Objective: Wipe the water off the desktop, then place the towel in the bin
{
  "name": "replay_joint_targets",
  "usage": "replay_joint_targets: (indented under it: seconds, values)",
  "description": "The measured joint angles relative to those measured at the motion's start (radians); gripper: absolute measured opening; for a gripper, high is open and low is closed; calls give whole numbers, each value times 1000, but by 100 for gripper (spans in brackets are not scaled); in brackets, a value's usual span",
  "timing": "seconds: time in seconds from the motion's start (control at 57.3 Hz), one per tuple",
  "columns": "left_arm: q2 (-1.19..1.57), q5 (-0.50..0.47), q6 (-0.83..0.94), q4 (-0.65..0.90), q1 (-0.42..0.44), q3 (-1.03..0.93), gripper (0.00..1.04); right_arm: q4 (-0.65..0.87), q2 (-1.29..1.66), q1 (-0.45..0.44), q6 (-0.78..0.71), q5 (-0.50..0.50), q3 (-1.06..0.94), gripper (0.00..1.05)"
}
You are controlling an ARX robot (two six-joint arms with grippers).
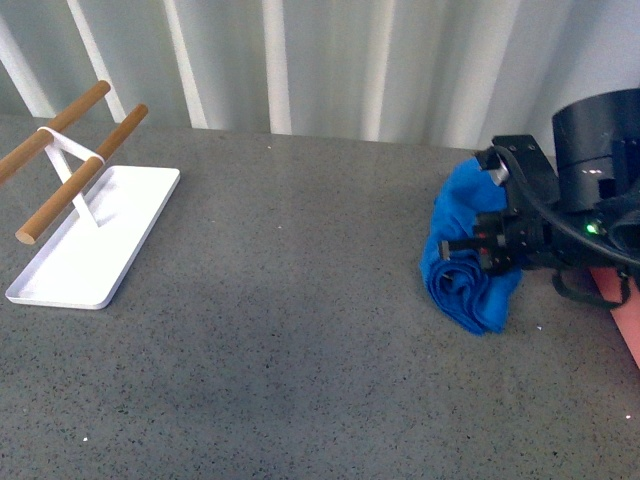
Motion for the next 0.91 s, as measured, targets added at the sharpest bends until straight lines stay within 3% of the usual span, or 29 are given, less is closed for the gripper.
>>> replay_joint_targets:
  seconds: [0.314,0.559,0.716,0.908]
  values:
    - [0,0,0,0,0,0,98,-13,79,142,-5,-175,149,5]
    - [0,0,0,0,0,0,98,-6,24,238,-54,-270,-6,5]
    - [0,0,0,0,0,0,98,-58,-84,220,-152,-280,-159,5]
    - [0,0,0,0,0,0,98,-152,-247,105,-311,-257,-322,5]
